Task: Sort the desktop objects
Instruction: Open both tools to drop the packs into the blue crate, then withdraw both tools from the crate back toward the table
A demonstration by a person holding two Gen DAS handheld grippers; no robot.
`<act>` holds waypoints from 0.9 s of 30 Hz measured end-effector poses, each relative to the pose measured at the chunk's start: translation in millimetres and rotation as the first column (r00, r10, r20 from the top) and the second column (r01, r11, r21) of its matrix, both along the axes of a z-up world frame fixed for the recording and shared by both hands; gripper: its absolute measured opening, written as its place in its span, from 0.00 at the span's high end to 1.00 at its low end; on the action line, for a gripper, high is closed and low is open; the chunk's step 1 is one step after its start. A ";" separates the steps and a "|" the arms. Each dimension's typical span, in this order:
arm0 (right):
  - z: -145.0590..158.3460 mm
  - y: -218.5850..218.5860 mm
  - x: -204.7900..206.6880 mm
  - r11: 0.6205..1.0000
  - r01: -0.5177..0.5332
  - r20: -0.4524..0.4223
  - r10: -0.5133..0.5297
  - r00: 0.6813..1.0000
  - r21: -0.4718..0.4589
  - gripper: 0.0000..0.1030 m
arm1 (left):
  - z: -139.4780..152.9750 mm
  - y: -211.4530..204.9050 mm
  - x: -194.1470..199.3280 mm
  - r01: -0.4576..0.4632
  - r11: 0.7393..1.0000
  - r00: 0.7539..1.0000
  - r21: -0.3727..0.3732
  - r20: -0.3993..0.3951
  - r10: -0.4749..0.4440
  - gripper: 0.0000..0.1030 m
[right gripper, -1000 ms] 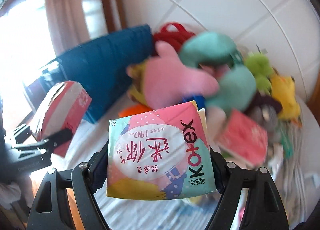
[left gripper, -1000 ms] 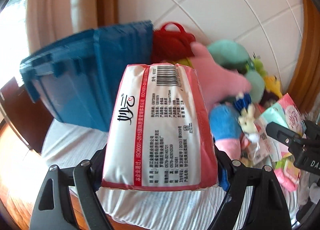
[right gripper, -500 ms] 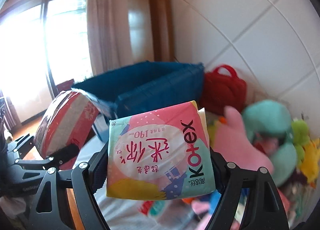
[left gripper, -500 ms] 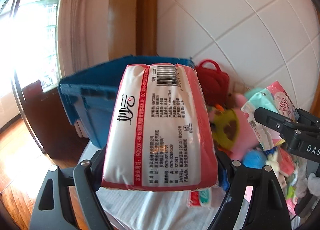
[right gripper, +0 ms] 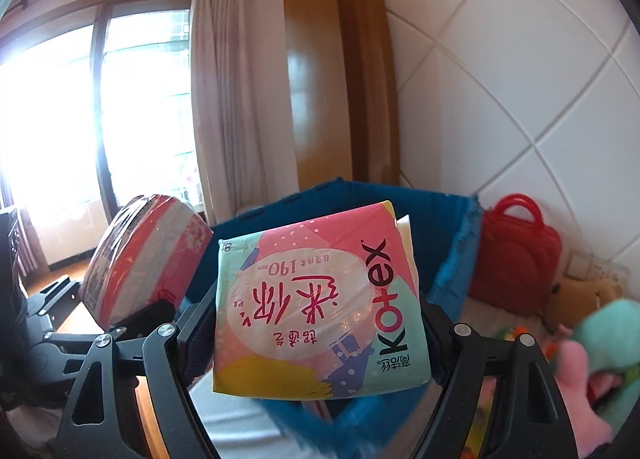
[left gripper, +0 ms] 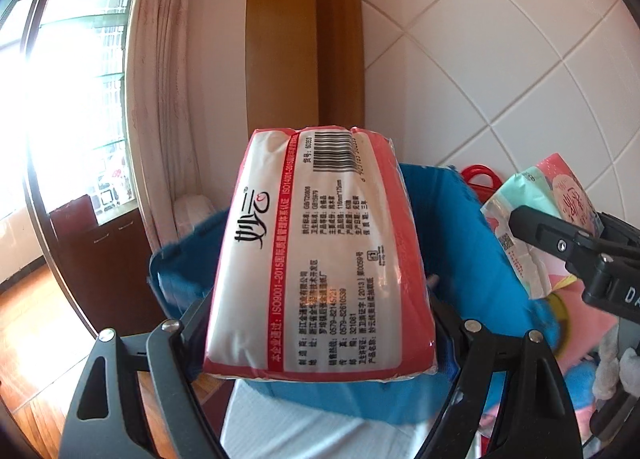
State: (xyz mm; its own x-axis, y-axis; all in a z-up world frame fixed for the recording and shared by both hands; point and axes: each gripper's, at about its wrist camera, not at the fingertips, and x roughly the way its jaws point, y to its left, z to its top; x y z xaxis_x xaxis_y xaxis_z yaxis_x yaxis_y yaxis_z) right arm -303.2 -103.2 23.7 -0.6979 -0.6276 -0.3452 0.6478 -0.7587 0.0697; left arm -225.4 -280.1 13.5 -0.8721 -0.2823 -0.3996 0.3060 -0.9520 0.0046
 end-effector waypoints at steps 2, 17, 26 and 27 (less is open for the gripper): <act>0.1 -12.7 -9.7 1.000 0.010 0.005 -0.010 1.000 0.001 0.21 | 0.9 -12.6 -14.5 0.010 1.000 1.000 0.004 -0.001 -0.010 0.19; -1.0 -24.3 -39.7 0.987 0.160 -0.005 -0.160 0.987 0.019 0.00 | -14.5 -46.9 -73.9 0.039 0.999 0.999 0.029 0.026 -0.040 0.00; 0.5 -25.8 -34.5 0.985 0.171 -0.007 -0.171 0.985 0.028 0.00 | -21.8 -32.9 -65.7 0.048 0.998 0.998 0.032 0.045 -0.049 0.00; 0.9 -26.0 -31.4 0.985 0.171 -0.008 -0.171 0.985 0.028 0.00 | -21.8 -32.8 -64.4 0.047 0.998 0.998 0.033 0.045 -0.049 0.00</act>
State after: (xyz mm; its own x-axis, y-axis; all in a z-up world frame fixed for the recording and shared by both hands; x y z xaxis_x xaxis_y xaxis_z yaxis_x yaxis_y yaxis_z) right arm -334.6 -129.2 24.6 -0.7961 -0.4887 -0.3569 0.5084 -0.8600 0.0435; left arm -289.8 -313.0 -8.3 -0.8649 -0.2269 -0.4478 0.2600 -0.9655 -0.0130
